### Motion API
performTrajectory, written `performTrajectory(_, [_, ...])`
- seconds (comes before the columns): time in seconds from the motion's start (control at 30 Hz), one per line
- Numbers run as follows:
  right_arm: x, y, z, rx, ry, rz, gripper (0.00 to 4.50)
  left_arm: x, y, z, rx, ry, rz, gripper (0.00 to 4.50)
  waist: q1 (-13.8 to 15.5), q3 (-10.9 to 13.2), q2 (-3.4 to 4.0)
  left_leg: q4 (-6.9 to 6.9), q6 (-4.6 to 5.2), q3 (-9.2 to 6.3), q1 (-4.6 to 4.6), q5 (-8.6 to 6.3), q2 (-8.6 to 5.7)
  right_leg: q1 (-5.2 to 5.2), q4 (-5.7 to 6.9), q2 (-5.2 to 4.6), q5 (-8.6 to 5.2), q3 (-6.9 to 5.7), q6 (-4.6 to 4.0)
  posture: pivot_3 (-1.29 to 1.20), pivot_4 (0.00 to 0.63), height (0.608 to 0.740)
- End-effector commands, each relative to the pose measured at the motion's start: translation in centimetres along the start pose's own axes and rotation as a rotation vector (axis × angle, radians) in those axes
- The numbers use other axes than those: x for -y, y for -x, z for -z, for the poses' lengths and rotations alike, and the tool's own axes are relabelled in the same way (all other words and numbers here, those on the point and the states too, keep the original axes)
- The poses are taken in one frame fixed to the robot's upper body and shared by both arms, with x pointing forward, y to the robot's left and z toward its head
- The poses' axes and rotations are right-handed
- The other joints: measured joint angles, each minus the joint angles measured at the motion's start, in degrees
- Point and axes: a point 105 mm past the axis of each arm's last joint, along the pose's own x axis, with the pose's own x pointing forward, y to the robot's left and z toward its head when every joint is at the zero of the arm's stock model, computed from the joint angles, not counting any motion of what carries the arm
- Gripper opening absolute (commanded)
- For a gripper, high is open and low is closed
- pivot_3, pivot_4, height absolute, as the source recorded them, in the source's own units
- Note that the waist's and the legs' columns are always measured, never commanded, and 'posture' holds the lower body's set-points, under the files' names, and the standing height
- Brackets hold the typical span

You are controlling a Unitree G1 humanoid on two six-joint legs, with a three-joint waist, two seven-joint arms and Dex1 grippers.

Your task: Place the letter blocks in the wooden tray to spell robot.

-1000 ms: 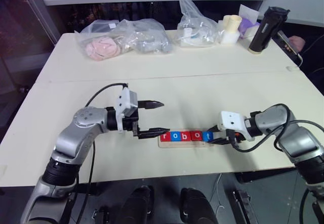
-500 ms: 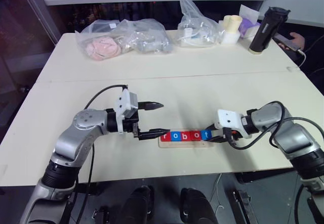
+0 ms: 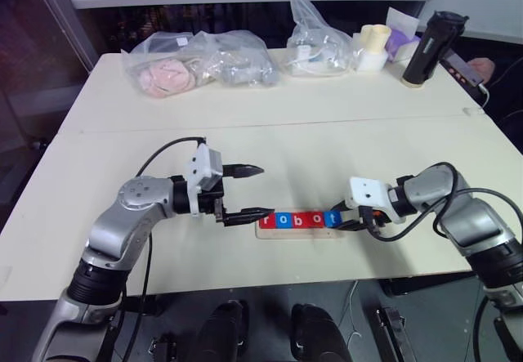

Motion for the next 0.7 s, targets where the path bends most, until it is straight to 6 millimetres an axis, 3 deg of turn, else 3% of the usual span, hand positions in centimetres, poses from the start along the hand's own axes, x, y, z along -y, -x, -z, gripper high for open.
performTrajectory(0.03, [0.1,0.1,-1.1,0.021,0.03,0.001,1.13,0.2,0.0,-1.1,0.029,-0.038,0.006,4.5,0.0,0.0,0.0,0.0,0.0,0.0,0.0,0.0,0.0,0.0,0.0,0.0,0.0,0.0,0.0,0.0,0.15,0.738])
performTrajectory(0.13, [0.1,0.0,-1.4,0.028,0.029,-0.001,1.13,0.2,0.1,-1.1,0.028,-0.039,0.006,4.5,0.0,0.0,0.0,0.0,0.0,0.0,0.0,0.0,0.0,0.0,0.01,0.0,0.0,0.0,0.0,0.0,0.15,0.738])
performTrajectory(0.17, [0.1,0.0,-1.4,0.029,0.029,0.0,2.18,0.2,0.1,-1.1,0.027,-0.039,0.006,4.5,0.0,0.0,0.0,0.0,0.0,0.0,0.0,0.0,0.0,0.0,0.01,0.0,0.0,0.0,0.0,0.0,0.15,0.738])
performTrajectory(0.2, [0.1,0.1,-1.5,0.029,0.029,0.0,2.47,0.1,0.1,-1.1,0.027,-0.039,0.006,4.5,-0.01,0.0,0.0,0.0,0.0,0.0,0.0,0.0,0.0,0.0,0.01,0.0,0.0,0.0,0.0,0.0,0.15,0.738])
performTrajectory(0.3, [0.3,0.3,-1.7,0.026,0.042,0.015,4.01,0.1,0.0,-1.1,0.027,-0.039,0.008,4.5,-0.01,0.0,0.0,-0.01,0.0,0.0,0.0,0.0,0.0,-0.01,0.01,0.0,0.0,0.0,0.0,0.0,0.15,0.738])
performTrajectory(0.57, [1.3,1.6,-2.3,0.047,0.041,0.087,4.01,0.1,0.1,-1.1,0.028,-0.038,0.01,4.5,0.0,0.0,0.0,0.0,0.0,0.0,0.0,0.0,0.0,-0.01,0.02,0.0,0.0,0.0,0.01,0.0,0.15,0.738])
performTrajectory(0.7, [2.5,3.0,-1.1,0.018,0.014,0.184,4.01,0.2,0.0,-1.0,0.027,-0.034,0.013,4.5,0.07,0.0,0.0,0.01,0.0,0.0,0.0,0.0,-0.01,0.0,0.02,-0.01,0.0,0.0,0.01,0.0,0.15,0.738])
